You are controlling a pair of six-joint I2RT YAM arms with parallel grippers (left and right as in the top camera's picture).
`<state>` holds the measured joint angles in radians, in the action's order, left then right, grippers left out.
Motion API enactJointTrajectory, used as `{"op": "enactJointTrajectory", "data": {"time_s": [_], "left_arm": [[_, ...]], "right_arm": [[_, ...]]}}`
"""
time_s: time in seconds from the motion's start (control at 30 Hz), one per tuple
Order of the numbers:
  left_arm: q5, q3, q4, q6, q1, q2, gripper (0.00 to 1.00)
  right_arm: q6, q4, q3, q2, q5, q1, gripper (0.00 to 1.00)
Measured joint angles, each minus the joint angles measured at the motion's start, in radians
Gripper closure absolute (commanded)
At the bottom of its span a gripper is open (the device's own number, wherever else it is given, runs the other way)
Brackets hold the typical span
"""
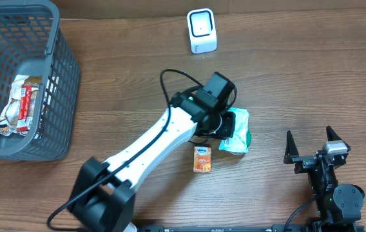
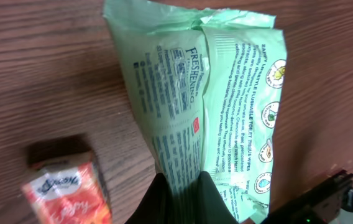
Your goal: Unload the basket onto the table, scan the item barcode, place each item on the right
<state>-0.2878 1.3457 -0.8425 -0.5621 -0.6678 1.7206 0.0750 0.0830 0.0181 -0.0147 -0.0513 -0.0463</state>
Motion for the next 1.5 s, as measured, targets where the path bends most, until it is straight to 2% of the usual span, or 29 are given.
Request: {"op": "enactJointTrajectory", "data": {"time_s": [0.2,0.53,0.9,1.0,1.33,1.5], "left_arm": [[0.01,0.0,-0.064,0.023,0.028,-0.079,0.96],[0.18,0.0,-0.138,0.042,0.077,-0.087,0.96],[0.229,-0.003,-0.134,0.039,-0.002,-0.002,0.96],[0.256,-0.004,-0.146,0.039,0.002,0.008,0.93],[0.336,0.016,-0.2,0.108,0.247,0.006,0.96],[0.388,-0.017,-0.191,0.129,0.277,0.017,0.96]], "right_arm": [[0.0,0.0,0.0,0.0,0.0,0.0,0.0],[0.0,0.0,0.0,0.0,0.0,0.0,0.0],[0.0,0.0,0.0,0.0,0.0,0.0,0.0],[0.0,0.001,0.0,0.0,0.0,0.0,0.0],[0.0,0.0,0.0,0.0,0.0,0.0,0.0],[0.0,0.0,0.0,0.0,0.001,0.0,0.0]]}}
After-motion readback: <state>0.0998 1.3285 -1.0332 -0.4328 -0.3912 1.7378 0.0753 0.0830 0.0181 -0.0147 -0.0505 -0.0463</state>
